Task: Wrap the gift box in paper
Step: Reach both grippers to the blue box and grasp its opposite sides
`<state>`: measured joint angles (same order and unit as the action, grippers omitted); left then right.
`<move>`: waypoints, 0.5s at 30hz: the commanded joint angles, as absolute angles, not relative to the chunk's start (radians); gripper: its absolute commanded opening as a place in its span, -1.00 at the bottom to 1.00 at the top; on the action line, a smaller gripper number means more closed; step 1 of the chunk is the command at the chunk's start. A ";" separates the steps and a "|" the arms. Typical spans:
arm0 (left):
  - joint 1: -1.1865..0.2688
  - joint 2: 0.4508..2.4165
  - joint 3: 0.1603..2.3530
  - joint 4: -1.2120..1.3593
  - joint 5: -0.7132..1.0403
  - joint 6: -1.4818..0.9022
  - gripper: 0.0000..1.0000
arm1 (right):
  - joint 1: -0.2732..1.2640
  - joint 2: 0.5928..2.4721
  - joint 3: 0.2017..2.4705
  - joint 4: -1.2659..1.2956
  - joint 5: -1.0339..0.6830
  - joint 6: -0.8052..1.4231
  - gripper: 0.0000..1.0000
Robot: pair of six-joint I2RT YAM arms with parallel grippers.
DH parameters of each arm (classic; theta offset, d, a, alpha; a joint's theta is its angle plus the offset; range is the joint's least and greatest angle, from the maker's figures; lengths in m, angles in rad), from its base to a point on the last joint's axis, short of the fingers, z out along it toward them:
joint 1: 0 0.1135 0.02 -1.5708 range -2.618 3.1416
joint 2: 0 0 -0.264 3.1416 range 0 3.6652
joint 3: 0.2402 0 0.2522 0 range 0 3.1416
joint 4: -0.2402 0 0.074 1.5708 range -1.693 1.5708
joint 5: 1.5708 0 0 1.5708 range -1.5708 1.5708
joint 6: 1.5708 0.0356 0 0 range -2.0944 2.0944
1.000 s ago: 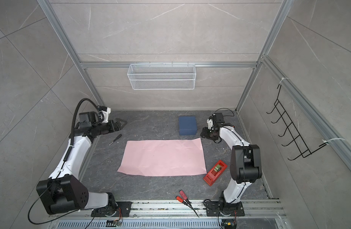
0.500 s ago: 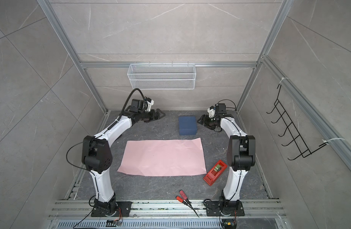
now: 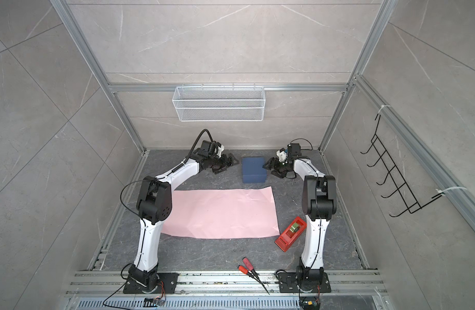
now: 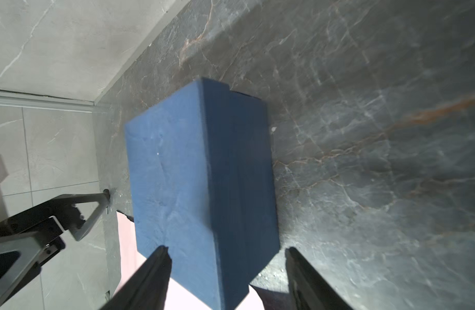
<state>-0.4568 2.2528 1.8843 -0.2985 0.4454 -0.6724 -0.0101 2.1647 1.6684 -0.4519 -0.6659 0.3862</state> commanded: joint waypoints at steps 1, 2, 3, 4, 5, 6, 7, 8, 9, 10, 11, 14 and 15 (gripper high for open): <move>-0.465 2.283 1.922 -0.228 0.466 -0.747 0.96 | -0.012 2.178 1.709 -0.461 -0.703 0.381 0.40; -0.469 2.292 1.928 -0.213 0.472 -0.750 0.96 | -0.012 2.183 1.722 -0.469 -0.706 0.376 0.40; -0.472 2.303 1.940 -0.208 0.474 -0.748 0.97 | -0.012 2.188 1.735 -0.477 -0.713 0.374 0.40; -0.475 2.311 1.955 -0.207 0.473 -0.747 0.97 | -0.012 2.195 1.752 -0.486 -0.723 0.375 0.40; -0.479 2.318 1.962 -0.202 0.473 -0.748 0.97 | -0.012 2.201 1.767 -0.495 -0.733 0.377 0.40; -0.483 2.322 1.968 -0.195 0.477 -0.750 0.97 | -0.012 2.203 1.773 -0.495 -0.735 0.380 0.40; -0.487 2.323 1.973 -0.183 0.491 -0.756 0.98 | -0.012 2.203 1.774 -0.490 -0.735 0.384 0.40; -0.490 2.351 1.976 -0.173 0.502 -0.764 0.98 | -0.013 2.205 1.775 -0.488 -0.738 0.387 0.40; -0.495 2.363 1.980 -0.164 0.510 -0.776 0.97 | -0.012 2.208 1.779 -0.492 -0.741 0.387 0.40; -0.500 2.372 1.982 -0.156 0.512 -0.785 0.98 | -0.013 2.215 1.786 -0.498 -0.746 0.386 0.40; -0.507 2.380 1.985 -0.151 0.512 -0.791 0.98 | -0.012 2.222 1.792 -0.505 -0.751 0.381 0.40; -0.524 2.413 2.000 -0.129 0.523 -0.803 0.98 | -0.011 2.244 1.809 -0.524 -0.756 0.366 0.40; -0.529 2.425 2.010 -0.127 0.522 -0.807 0.97 | -0.011 2.254 1.819 -0.532 -0.756 0.361 0.40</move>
